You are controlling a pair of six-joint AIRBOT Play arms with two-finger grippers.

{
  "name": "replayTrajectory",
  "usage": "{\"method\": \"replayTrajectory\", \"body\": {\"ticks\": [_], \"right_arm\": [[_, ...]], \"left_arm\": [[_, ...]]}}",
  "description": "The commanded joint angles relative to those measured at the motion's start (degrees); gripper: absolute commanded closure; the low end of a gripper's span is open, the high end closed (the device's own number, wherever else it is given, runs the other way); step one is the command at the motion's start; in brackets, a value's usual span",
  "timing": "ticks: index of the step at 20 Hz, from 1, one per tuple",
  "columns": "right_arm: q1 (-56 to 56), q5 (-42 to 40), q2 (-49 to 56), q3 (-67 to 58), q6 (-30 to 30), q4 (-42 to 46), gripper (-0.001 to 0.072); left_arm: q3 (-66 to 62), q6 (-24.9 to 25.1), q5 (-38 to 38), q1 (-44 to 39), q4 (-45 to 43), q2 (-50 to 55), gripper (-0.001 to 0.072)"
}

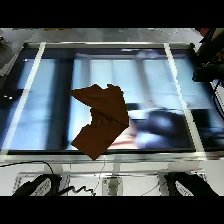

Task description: Fold the clothes and pants, and hang the long-sleeved shirts on hangers.

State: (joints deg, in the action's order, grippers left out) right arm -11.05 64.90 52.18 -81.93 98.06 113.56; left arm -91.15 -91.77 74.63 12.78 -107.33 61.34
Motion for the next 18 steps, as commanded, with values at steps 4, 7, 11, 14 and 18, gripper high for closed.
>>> {"method": "replayTrajectory", "body": {"ticks": [4,7,11,14,18], "right_arm": [[-0.1,0.0,0.0,0.0,0.0,0.0,0.0705],[-0.1,0.0,0.0,0.0,0.0,0.0,0.0705],[-0.1,0.0,0.0,0.0,0.0,0.0,0.0705],[-0.1,0.0,0.0,0.0,0.0,0.0,0.0705],[-0.1,0.0,0.0,0.0,0.0,-0.4,0.0705]], "left_arm": [[0.0,0.0,0.0,0.1,0.0,0.0,0.0687],[0.0,0.0,0.0,0.1,0.0,0.0,0.0688],[0.0,0.0,0.0,0.1,0.0,0.0,0.0687],[0.0,0.0,0.0,0.1,0.0,0.0,0.0687],[0.0,0.0,-1.5,0.1,0.0,0.1,0.0687]]}}
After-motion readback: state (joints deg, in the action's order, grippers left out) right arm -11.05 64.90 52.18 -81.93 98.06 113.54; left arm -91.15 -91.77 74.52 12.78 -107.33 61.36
